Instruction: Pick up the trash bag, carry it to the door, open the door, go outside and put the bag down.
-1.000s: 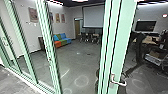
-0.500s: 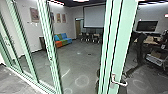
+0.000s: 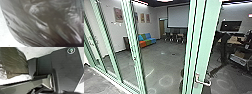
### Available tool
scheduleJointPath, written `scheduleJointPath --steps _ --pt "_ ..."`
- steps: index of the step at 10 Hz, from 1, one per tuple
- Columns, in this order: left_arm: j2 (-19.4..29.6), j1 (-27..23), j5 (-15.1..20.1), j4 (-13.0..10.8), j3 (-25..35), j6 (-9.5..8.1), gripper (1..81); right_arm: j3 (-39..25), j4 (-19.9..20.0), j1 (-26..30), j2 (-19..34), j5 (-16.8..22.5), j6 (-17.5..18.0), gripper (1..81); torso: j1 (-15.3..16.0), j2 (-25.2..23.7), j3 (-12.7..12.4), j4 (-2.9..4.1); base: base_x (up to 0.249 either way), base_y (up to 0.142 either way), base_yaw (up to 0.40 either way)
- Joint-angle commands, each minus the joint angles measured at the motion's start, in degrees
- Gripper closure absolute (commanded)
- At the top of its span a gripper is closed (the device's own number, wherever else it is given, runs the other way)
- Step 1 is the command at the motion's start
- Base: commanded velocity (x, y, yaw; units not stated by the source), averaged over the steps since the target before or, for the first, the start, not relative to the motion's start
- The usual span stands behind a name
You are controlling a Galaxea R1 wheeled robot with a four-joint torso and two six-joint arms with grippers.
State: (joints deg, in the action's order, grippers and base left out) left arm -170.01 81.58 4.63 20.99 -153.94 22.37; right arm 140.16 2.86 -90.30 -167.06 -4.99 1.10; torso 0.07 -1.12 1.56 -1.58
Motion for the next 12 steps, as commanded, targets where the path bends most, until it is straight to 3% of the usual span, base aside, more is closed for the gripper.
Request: scheduleJointPath --steps 1,12 --pt "0.3 -3.6 3.5 0.3 -0.1 0.13 81.1 -0.6 -0.2 2.4 0.0 2.9 0.0 1.0 0.0 0.0 0.0 0.0 0.0 0.0 0.0" --pt "0.0 -3.6 3.5 0.3 -0.1 0.31 81.1 -2.8 0.4 1.8 1.9 2.0 -0.2 1.0 0.0 0.0 0.0 0.0 0.042 0.0 0.0"
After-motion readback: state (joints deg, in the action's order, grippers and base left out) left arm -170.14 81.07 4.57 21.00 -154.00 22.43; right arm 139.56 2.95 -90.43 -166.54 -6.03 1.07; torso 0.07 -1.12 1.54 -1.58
